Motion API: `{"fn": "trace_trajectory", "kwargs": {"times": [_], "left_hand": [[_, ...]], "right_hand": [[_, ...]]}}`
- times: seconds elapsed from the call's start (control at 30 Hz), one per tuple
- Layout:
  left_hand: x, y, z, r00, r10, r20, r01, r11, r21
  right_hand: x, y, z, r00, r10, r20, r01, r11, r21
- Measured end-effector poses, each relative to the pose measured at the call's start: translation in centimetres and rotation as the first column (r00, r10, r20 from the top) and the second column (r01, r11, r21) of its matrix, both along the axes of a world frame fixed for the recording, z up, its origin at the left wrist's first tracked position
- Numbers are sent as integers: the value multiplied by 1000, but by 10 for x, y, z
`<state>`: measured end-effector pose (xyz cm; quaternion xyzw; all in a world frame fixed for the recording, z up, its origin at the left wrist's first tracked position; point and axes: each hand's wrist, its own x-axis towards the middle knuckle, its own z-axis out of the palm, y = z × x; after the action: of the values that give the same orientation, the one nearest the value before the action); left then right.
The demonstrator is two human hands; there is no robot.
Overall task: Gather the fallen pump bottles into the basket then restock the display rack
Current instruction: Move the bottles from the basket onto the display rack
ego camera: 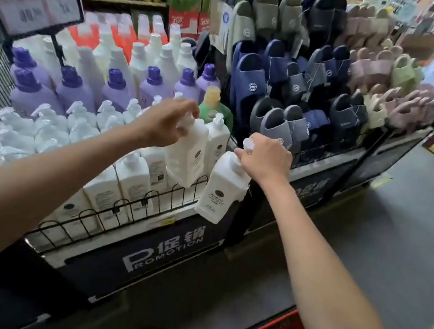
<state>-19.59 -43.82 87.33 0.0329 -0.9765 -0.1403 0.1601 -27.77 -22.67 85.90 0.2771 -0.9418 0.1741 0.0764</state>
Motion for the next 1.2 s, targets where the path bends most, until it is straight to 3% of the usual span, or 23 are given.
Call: {"fn": "trace_trajectory", "kwargs": {"times": [0.27,0.57,0.83,1.2], "left_hand": [[-25,-83,-13,982,-101,161,106,994,-22],[-42,-128,-54,894,-260,366,248,965,80],[-51,-133,-89,816,-246,523,268,963,36],[-55,-132,-128,817,-162,553,169,985,40]], "right_hand": [[-26,-82,4,999,5,-52,-5,1000,1],[-40,-121,-5,999,-9,-35,11,998,58],[-43,-120,-10,999,19,-27,-16,994,104],[-42,-119,-19,999,35,-19,-33,994,108]]}}
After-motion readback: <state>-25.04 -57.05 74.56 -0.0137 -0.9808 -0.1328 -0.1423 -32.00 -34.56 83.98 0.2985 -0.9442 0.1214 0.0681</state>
